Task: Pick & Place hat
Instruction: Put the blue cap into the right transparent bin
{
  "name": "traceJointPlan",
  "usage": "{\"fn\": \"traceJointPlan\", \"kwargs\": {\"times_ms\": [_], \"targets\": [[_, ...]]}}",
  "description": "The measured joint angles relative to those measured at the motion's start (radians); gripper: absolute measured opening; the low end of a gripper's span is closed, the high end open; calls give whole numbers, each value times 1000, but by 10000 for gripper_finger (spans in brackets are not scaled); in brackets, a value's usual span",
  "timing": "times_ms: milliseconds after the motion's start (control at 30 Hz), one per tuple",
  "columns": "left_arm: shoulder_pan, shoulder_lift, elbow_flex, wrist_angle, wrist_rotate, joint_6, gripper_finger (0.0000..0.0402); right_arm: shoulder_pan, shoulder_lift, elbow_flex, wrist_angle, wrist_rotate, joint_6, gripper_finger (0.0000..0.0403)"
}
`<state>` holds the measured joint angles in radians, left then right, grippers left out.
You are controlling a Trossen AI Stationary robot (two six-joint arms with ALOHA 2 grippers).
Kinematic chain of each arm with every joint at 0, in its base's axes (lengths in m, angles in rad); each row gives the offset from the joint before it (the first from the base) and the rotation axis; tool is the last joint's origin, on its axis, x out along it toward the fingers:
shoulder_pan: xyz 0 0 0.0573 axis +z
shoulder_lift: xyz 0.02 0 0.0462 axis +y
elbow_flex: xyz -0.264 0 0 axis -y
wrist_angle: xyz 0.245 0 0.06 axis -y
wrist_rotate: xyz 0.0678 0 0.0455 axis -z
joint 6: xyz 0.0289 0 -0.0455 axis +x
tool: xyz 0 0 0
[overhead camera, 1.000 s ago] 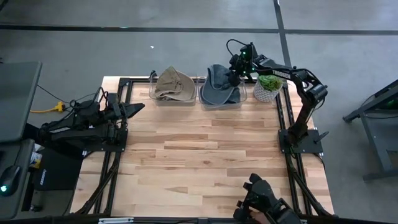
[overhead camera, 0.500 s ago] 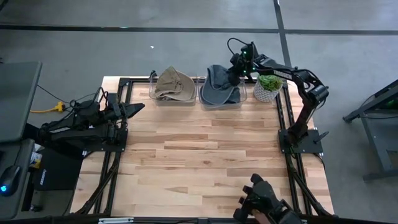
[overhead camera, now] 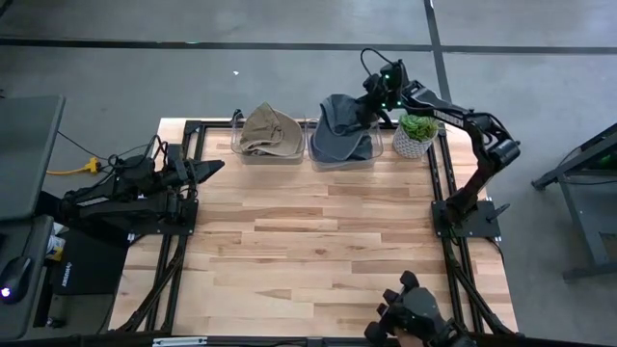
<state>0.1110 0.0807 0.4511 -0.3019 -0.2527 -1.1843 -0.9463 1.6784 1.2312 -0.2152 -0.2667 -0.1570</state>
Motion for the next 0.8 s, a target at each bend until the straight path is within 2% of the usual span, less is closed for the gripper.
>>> {"fn": "traceJointPlan", "kwargs": {"times_ms": [300,600,800], "targets": [[0,0,0,0,0,0,209,51,-68,0,-49,114,307,1],[0,0,0,-14,7,-1,209,176,-84,-2,-187,320,709,1],[0,0,0,-15,36,-2,209,254,-84,-4,-256,432,837,0]]}}
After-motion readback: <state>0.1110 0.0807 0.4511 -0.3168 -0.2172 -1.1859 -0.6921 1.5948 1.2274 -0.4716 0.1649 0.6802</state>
